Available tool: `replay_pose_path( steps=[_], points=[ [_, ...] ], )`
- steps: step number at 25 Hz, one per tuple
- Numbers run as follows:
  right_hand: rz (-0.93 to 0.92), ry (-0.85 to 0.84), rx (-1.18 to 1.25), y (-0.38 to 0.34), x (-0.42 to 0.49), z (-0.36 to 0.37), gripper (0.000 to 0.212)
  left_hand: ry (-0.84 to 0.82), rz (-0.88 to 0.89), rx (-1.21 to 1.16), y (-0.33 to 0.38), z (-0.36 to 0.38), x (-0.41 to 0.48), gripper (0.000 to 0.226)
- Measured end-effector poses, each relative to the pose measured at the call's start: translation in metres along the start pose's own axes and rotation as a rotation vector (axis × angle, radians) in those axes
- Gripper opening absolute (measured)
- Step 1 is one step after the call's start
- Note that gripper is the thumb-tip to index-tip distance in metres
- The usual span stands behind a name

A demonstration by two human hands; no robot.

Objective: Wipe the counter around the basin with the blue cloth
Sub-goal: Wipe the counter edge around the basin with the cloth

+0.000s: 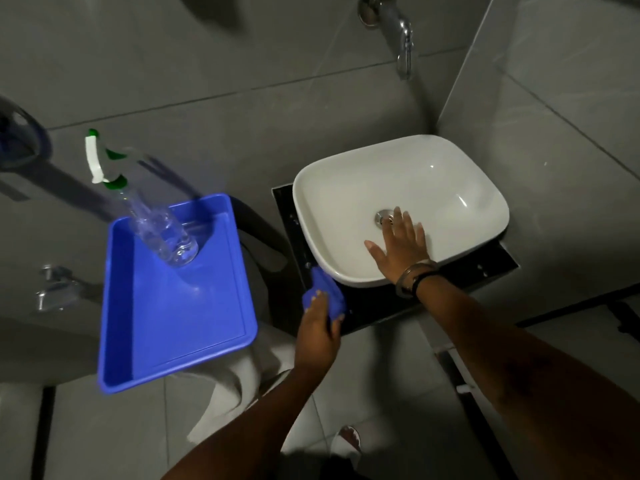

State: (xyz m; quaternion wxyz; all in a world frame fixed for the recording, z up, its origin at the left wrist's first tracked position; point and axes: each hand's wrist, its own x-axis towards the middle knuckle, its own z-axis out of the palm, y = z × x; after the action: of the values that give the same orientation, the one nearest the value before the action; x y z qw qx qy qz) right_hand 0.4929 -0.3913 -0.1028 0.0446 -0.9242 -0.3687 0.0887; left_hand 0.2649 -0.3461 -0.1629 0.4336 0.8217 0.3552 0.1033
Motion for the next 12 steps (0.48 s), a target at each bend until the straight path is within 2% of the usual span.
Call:
replay_pose_path(
  steps=[2, 4, 12],
  points=[
    [-0.024, 0.015, -0.039, 0.004, -0.003, 0.014, 0.083, -0.278, 0.187, 0.408, -0.016, 0.028, -0.011, 0.088],
    [-0.046, 0.031, -0.035, 0.006, -0.001, 0.016, 0.087, -0.324, 0.231, 0.595, -0.025, 0.042, -0.016, 0.103],
    [-0.014, 0.051, -0.013, 0.009, 0.001, 0.014, 0.084, -0.396, 0.232, 0.699, -0.023, 0.039, -0.015, 0.117]
  ],
)
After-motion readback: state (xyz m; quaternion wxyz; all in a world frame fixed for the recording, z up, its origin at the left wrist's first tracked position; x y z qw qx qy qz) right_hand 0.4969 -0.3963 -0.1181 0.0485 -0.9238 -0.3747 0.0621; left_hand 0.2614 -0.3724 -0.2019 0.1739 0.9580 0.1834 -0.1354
